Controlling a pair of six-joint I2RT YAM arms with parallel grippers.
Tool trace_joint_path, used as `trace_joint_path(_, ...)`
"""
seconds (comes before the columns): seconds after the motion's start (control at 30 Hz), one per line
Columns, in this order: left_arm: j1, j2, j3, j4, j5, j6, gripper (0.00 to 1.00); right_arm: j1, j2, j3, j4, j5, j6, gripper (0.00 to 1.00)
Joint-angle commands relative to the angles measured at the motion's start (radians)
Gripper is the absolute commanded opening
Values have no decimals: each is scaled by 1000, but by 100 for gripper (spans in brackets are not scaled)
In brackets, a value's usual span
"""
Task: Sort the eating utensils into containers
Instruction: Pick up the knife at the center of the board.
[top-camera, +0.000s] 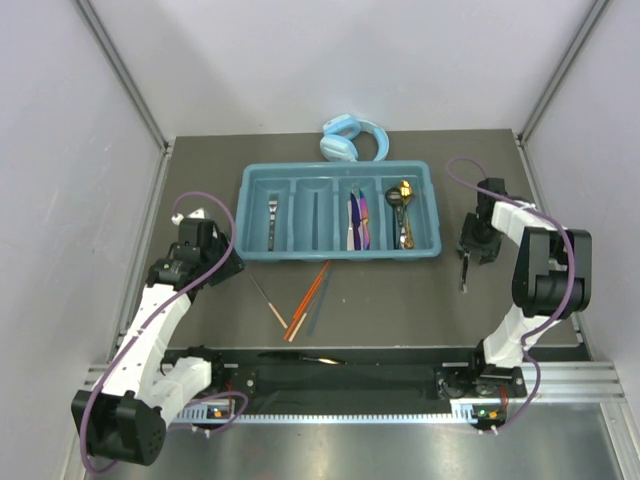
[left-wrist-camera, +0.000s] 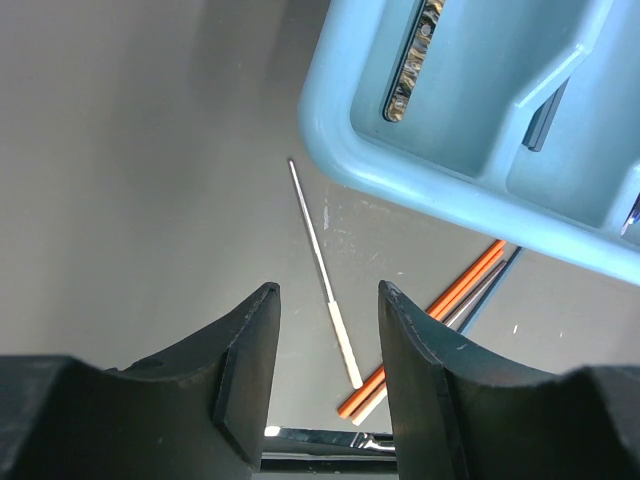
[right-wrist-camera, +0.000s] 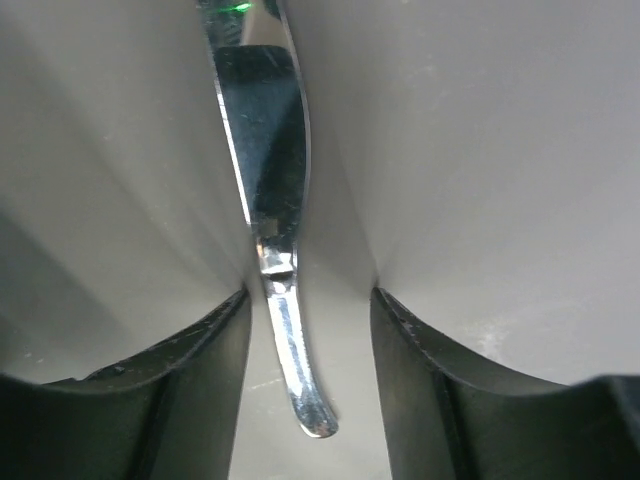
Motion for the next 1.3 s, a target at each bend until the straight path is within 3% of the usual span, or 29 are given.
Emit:
trace_joint_path(0.0, 4, -14, 4, 44, 9, 7, 49, -19, 42, -16, 50, -88, -35, 49)
trace_joint_path(0.13, 4, -9, 1, 48, 10, 9, 49, -21, 60, -30, 67, -203, -65, 49)
trace_joint_path(0.3, 4, -4, 4, 48, 10, 10, 49, -21, 69, -31, 69, -217, -72, 49)
trace_joint_path(0.43, 4, -3, 4, 47, 10, 10, 49, -19, 95, -28, 60, -235, -73, 42)
trace_joint_path(0.63, 4, -3, 6, 47, 10, 12, 49, -19, 77, -40, 43, -171, -59, 34)
trace_joint_path(0.83, 4, -3, 3, 51, 39, 13, 49, -10, 75, -48, 15, -94, -39, 41)
trace_joint_path(1.27, 4, -3, 10, 51, 55, 15, 49, -5, 92, -68, -6, -5, -27, 38)
